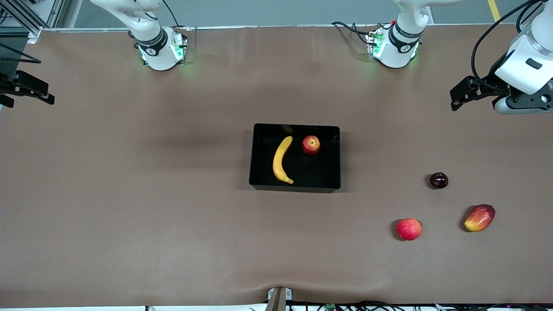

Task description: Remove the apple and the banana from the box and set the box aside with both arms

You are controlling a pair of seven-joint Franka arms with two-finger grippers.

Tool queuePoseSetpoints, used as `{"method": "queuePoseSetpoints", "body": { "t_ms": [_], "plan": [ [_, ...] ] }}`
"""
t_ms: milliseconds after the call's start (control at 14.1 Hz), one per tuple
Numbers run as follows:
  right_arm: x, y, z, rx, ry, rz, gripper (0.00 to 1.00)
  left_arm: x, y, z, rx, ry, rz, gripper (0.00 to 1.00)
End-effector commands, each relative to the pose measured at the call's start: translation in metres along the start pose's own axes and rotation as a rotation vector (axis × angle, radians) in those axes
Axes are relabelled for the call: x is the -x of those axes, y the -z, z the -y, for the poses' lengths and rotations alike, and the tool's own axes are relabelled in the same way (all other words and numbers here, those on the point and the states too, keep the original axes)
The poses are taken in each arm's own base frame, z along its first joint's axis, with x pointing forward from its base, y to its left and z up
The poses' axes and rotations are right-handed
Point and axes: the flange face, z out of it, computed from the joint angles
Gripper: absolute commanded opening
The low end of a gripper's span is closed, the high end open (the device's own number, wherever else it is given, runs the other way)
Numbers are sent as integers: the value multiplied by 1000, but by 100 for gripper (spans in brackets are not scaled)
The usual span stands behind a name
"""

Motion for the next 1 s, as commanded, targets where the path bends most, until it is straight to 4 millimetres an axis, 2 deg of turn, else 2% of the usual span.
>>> {"method": "queuePoseSetpoints", "body": {
  "t_ms": [0,71,142,285,427,569,925],
  "plan": [
    [7,4,3,-3,-1,-5,100,-13,-13,-11,8,0,26,100],
    [6,4,3,-3,1,-6,100,-16,-20,-18,9,-8,32,100],
    [6,4,3,-3,1,-6,100,-22,-33,-36,13,-41,41,100],
    [6,4,3,-3,2,-6,100,-30,-57,-55,18,-60,43,100],
    [7,4,3,-3,1,-6,100,-30,-80,-99,29,-82,40,100],
    [7,4,3,-3,-1,-6,100,-26,-102,-150,27,6,52,100],
    [7,4,1,-4,-4,-5,100,-19,-182,-258,42,125,57,100]
  ]
}}
